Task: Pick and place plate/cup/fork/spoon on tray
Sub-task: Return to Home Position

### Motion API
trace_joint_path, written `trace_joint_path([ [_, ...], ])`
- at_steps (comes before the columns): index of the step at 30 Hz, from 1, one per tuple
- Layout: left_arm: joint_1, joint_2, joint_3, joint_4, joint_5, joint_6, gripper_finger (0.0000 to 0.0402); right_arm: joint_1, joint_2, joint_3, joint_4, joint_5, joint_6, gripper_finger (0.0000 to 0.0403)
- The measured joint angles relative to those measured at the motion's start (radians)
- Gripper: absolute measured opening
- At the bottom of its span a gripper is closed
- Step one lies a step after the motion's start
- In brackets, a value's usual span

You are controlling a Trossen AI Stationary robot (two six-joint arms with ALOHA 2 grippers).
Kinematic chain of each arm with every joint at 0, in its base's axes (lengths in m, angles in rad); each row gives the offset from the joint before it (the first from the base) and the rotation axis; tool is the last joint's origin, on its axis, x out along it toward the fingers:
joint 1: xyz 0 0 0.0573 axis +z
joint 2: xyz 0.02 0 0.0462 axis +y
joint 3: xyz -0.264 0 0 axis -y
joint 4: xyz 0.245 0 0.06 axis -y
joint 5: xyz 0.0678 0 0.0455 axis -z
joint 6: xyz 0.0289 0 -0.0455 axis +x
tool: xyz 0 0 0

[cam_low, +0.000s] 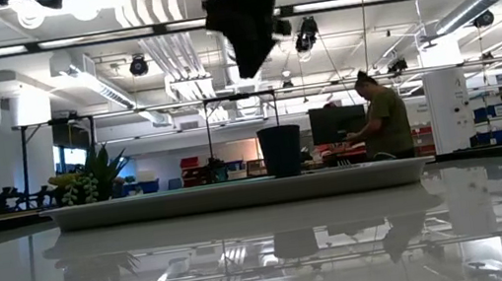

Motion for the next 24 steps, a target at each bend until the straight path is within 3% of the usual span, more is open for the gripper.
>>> trace_joint_path([
  [6, 0.000, -0.008, 0.000, -0.222, 0.011, -0.166, 0.0085, 0.128, -0.169, -0.176, 0.129, 0.003, -0.076, 0.0094],
  [14, -0.001, -0.012, 0.000, -0.482, 0.168, -0.392, 0.0085, 0.225, -0.472, -0.627, 0.547, -0.117, -0.196, 0.0089],
  [24, 0.000, -0.139, -0.002, -0.605, 0.274, -0.282, 0.0084, 0.232, -0.824, -1.110, 0.930, -0.162, -0.221, 0.0088],
])
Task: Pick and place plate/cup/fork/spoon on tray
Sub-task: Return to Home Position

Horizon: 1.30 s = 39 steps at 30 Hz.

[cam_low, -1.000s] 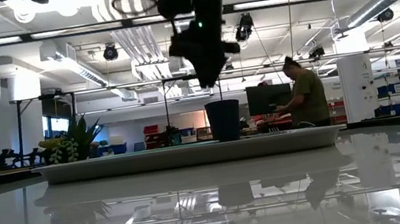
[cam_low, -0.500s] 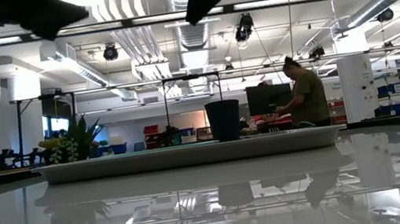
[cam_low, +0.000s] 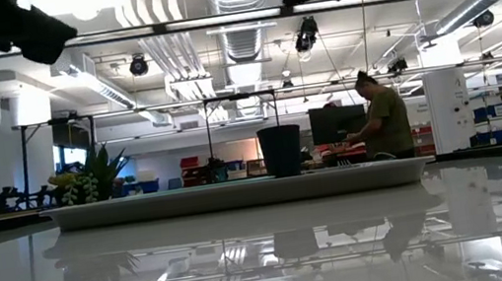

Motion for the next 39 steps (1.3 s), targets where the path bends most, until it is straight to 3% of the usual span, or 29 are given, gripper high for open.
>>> trace_joint_path([
  [9, 0.001, -0.116, -0.139, 0.145, 0.006, -0.007, 0.0083, 0.002, -0.270, -0.355, 0.234, -0.062, -0.004, 0.0088],
  [13, 0.000, -0.152, -0.228, 0.302, 0.018, -0.025, 0.0083, 0.002, -0.372, -0.462, 0.281, -0.081, -0.023, 0.0087],
  [27, 0.000, -0.210, -0.423, 0.562, 0.021, -0.060, 0.0083, 0.002, -0.647, -0.754, 0.503, -0.153, -0.173, 0.0073],
  [39, 0.000, -0.233, -0.472, 0.614, 0.025, -0.085, 0.0083, 0.002, -0.857, -0.878, 0.507, -0.230, -0.284, 0.0023],
])
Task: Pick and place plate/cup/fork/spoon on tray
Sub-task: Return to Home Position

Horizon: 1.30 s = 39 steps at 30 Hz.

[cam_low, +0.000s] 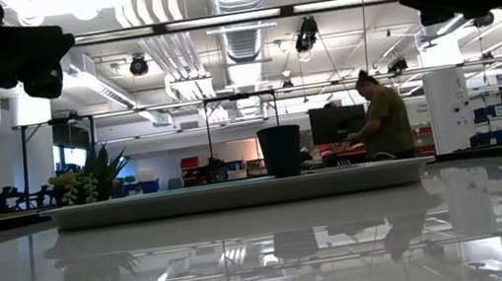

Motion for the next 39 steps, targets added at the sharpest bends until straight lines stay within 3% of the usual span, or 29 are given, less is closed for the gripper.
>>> trace_joint_path([
  [10, 0.000, 0.007, -0.001, -0.002, -0.007, -0.001, 0.0083, 0.000, -0.191, -0.104, -0.007, -0.007, -0.033, 0.0009],
  [17, 0.000, 0.026, -0.002, -0.003, -0.007, 0.000, 0.0083, 0.000, -0.283, -0.108, -0.001, -0.113, -0.112, 0.0008],
  [39, 0.000, 0.116, -0.004, -0.004, -0.008, 0.000, 0.0083, -0.001, -0.257, -0.109, -0.171, -0.100, -0.117, 0.0008],
])
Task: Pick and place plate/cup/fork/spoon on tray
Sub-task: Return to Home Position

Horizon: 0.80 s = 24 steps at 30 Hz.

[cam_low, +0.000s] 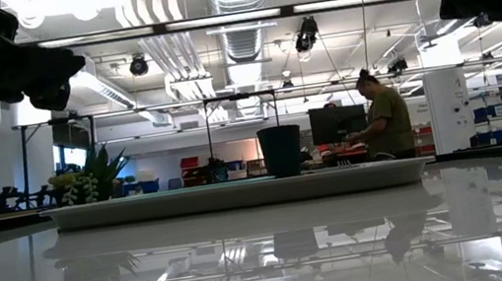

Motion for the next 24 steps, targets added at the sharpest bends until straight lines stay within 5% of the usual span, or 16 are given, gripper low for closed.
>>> trace_joint_path([
  [24, 0.001, 0.106, 0.000, 0.000, 0.000, 0.000, 0.0083, 0.000, 0.023, 0.002, -0.049, 0.000, 0.155, 0.0009],
])
